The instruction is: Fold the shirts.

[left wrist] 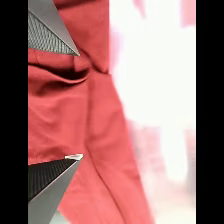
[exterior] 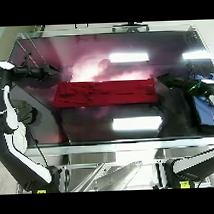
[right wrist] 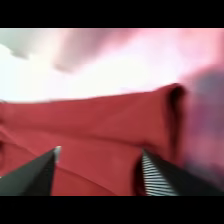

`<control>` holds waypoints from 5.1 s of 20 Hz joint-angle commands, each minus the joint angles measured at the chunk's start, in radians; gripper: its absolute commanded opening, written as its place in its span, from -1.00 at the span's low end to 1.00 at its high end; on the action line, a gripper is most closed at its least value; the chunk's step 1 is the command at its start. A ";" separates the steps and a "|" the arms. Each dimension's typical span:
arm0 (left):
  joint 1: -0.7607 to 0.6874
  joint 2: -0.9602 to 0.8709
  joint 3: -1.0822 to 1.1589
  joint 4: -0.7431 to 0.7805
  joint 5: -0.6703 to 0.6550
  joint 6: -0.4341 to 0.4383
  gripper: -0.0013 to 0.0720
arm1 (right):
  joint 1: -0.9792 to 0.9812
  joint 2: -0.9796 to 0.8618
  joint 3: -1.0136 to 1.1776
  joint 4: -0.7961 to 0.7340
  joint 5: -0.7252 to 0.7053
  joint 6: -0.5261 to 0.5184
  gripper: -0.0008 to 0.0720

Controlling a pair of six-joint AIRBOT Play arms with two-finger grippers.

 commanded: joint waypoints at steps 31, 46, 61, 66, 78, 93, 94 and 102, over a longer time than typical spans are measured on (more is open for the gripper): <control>-0.695 -0.335 0.131 -0.089 0.237 -0.252 -0.91 | 0.313 0.064 0.558 -0.028 0.357 0.513 -0.93; -0.078 0.367 -0.072 -0.377 -0.154 -0.029 -0.93 | 0.884 -0.119 0.559 0.045 -0.328 0.452 -0.93; -0.040 0.522 -0.392 -0.379 -0.106 0.089 -0.93 | 0.993 -0.372 0.559 0.531 -0.262 0.035 -0.52; -0.040 0.522 -0.392 -0.378 -0.140 0.081 -0.93 | 0.729 -0.258 0.559 -0.138 -0.101 0.462 -0.93; -0.040 0.522 -0.392 -0.377 -0.127 0.082 -0.93 | 0.622 -0.400 0.560 -0.303 -0.026 0.658 0.72; -0.040 0.522 -0.392 -0.376 -0.149 0.111 -0.93 | 0.809 -0.422 0.584 -0.149 -0.089 0.668 -0.93; -0.040 0.522 -0.392 -0.377 -0.157 0.111 -0.93 | 0.808 -0.404 0.595 -0.150 -0.082 0.682 -0.93; -0.041 0.522 -0.392 -0.375 -0.208 0.089 -0.93 | 0.647 0.083 0.602 -0.623 0.061 0.940 -0.94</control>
